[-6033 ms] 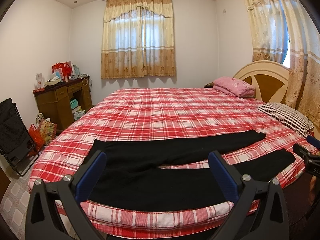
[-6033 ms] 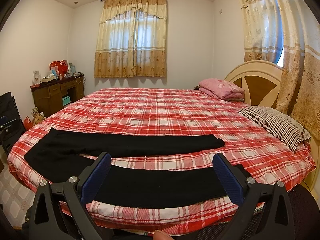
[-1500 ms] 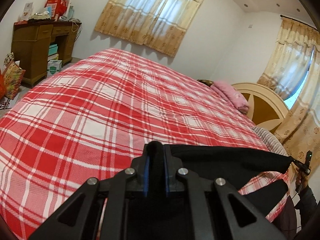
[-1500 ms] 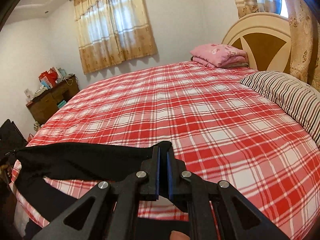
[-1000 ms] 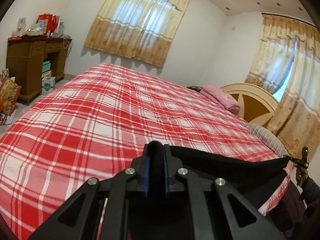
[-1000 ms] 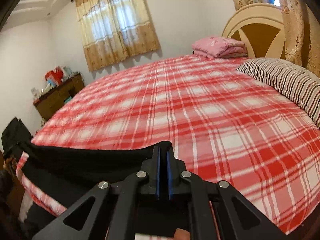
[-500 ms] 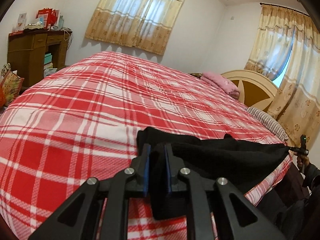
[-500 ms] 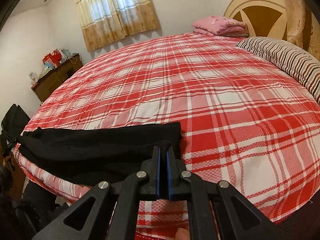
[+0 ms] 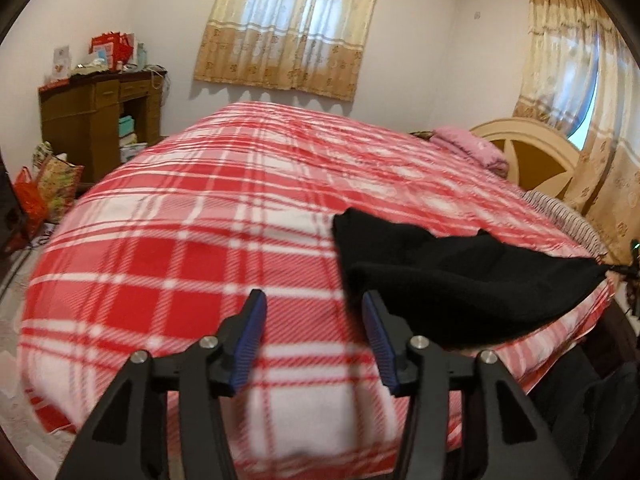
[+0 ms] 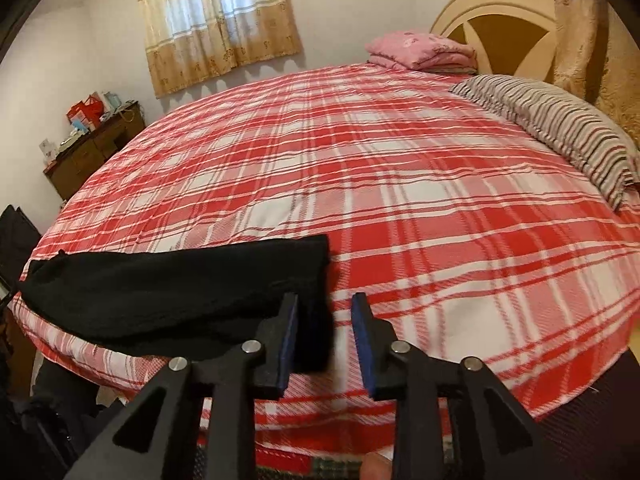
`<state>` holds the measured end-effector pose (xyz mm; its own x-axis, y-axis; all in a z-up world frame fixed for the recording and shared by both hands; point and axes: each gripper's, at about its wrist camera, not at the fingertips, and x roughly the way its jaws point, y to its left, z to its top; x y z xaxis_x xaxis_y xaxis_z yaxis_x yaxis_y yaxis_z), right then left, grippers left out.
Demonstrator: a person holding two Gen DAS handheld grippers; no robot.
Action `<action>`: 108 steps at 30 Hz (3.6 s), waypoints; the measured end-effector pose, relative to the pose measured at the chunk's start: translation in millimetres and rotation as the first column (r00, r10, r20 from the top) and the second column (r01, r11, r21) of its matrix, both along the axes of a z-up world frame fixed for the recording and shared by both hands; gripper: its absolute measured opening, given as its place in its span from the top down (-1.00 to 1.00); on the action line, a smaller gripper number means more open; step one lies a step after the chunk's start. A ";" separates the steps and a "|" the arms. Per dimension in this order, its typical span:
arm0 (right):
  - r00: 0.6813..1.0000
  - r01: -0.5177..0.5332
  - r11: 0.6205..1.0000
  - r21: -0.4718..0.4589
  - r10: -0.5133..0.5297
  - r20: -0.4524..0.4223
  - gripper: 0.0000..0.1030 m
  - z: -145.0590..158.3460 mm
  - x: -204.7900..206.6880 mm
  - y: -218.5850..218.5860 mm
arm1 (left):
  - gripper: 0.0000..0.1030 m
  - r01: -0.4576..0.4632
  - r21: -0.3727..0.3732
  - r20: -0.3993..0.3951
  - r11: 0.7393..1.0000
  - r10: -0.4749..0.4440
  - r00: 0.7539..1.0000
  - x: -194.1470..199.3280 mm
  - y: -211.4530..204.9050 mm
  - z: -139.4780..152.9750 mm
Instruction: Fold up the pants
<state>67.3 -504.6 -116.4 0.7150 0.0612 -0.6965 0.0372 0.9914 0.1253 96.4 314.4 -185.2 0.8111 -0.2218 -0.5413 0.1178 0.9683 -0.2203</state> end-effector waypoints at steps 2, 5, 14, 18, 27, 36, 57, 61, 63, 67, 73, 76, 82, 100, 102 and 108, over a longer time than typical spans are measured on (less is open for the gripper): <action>1.000 0.018 1.000 -0.006 -0.018 0.015 0.43 7.7 -7.3 -1.5 | -0.02 -0.018 -0.006 0.000 1.000 0.018 1.000 -5.0 5.8 -1.2; 0.999 0.024 1.000 -0.009 -0.024 0.044 0.43 21.6 -14.8 5.2 | -0.02 -0.058 -0.026 0.012 0.998 0.058 0.998 -12.5 13.3 0.3; 0.972 -0.216 0.971 -0.097 0.223 0.069 0.16 47.9 3.9 118.9 | -0.36 -0.054 -0.058 0.141 0.997 0.062 0.988 -7.4 -17.8 34.3; 0.952 -0.299 0.946 -0.123 0.304 0.020 0.15 28.1 22.4 169.7 | -0.35 0.010 -0.056 0.096 0.998 -0.005 0.995 11.2 -48.4 25.5; 0.994 -0.108 0.994 -0.010 0.108 0.011 0.15 0.8 -13.6 98.2 | -0.44 0.079 0.076 0.002 0.994 -0.080 0.997 15.1 -90.2 -1.2; 0.981 0.183 0.957 0.225 -0.193 0.022 0.15 13.8 -3.5 -9.3 | -0.44 0.079 -0.028 0.034 0.996 -0.078 0.996 24.3 -99.8 18.3; 0.990 0.142 0.984 0.108 -0.142 -0.007 0.96 12.7 50.8 18.0 | -0.45 0.006 -0.018 -0.028 1.000 -0.007 1.000 26.4 -90.0 2.0; 0.988 0.148 0.987 0.058 -0.150 0.040 0.96 25.5 54.2 23.5 | -0.45 0.004 -0.028 -0.025 1.000 -0.004 1.000 26.6 -89.8 2.3; 0.984 0.169 0.985 0.041 -0.171 0.047 0.96 27.9 60.2 21.7 | -0.45 0.003 -0.028 -0.022 1.000 -0.003 1.000 26.8 -90.3 2.2; 0.983 0.186 0.983 0.002 -0.186 0.002 0.96 9.6 79.2 17.2 | -0.47 0.004 -0.020 -0.017 1.000 -0.004 1.000 26.4 -91.4 1.2; 0.977 0.195 0.981 0.009 -0.193 -0.086 0.95 -18.4 88.7 10.9 | -0.48 0.002 -0.009 -0.017 1.000 -0.002 1.000 25.9 -94.7 5.5; 0.971 0.218 0.976 0.002 -0.217 -0.097 0.91 -8.2 78.1 10.7 | -0.48 0.010 -0.014 0.010 1.000 -0.010 1.000 21.6 -97.8 12.8; 0.993 0.116 0.992 -0.040 -0.116 -0.017 0.89 31.2 39.3 53.8 | -0.68 0.042 0.023 0.052 0.999 -0.043 0.998 18.1 -114.5 20.4; 0.978 -0.163 0.980 0.115 0.176 -0.109 -0.25 37.8 73.6 177.4 | -0.69 0.056 0.035 0.033 0.998 -0.058 0.998 26.7 -138.1 13.5; 0.957 -0.252 0.950 0.185 0.273 -0.096 -0.25 41.0 96.2 216.8 | -0.71 0.093 0.050 0.035 0.994 -0.095 0.995 28.7 -153.7 11.8; 0.879 -0.421 0.875 0.238 0.459 -0.132 -0.25 28.1 157.5 342.0 | -0.71 0.162 0.079 -0.028 0.984 -0.161 0.987 31.6 -181.9 -7.7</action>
